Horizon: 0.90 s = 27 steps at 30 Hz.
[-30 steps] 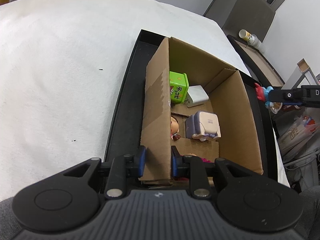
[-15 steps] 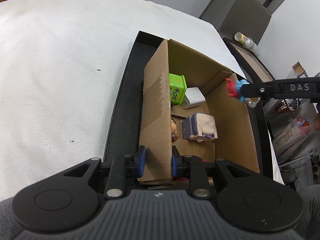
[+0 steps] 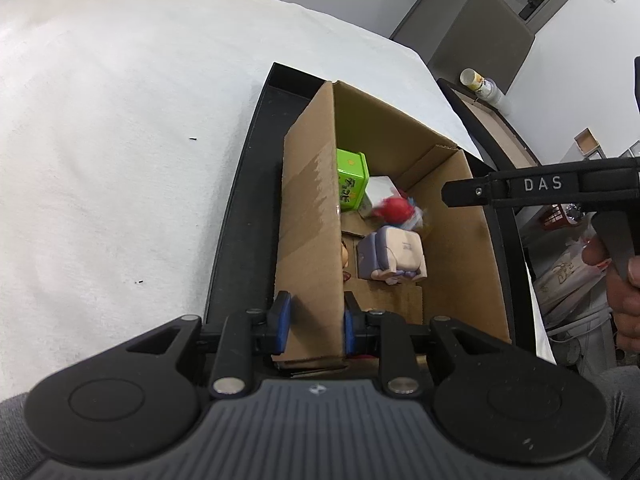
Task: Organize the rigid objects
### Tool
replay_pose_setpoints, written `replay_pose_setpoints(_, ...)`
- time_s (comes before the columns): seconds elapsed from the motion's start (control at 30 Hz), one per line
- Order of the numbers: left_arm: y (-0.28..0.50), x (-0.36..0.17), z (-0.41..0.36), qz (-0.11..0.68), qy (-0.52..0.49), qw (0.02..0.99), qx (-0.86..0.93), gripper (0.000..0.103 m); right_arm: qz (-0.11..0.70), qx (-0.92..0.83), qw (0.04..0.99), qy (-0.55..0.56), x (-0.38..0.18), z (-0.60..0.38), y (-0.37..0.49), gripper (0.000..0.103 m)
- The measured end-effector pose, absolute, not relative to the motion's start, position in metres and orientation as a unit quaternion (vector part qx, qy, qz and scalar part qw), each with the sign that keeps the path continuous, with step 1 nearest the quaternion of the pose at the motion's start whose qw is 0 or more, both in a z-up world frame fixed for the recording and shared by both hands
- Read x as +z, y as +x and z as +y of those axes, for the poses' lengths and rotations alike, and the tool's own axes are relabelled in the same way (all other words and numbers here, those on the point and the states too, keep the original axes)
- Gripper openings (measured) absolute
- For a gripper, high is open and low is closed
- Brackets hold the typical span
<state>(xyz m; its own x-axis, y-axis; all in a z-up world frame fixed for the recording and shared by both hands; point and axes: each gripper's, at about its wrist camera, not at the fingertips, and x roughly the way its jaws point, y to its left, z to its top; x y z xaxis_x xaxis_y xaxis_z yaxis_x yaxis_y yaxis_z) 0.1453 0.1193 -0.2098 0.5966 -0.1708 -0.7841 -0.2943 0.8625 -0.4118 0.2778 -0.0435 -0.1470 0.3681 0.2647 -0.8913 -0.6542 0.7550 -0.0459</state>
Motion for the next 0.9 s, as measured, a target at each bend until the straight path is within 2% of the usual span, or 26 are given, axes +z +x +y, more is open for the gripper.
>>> replay_pose_setpoints(0.33, 0.146, -0.210, 0.121, 0.447, -0.264, 0.854, 0.032, 0.025, 0.477, 0.264, 0.821, -0.169, -0.133, -0.064, 0.275, 0.055)
replay_pose_setpoints(0.9, 0.156, -0.205, 0.120, 0.464, -0.264, 0.844, 0.049, 0.022, 0.488, 0.249, 0.829, -0.110, -0.126, -0.109, 0.254, 0.064)
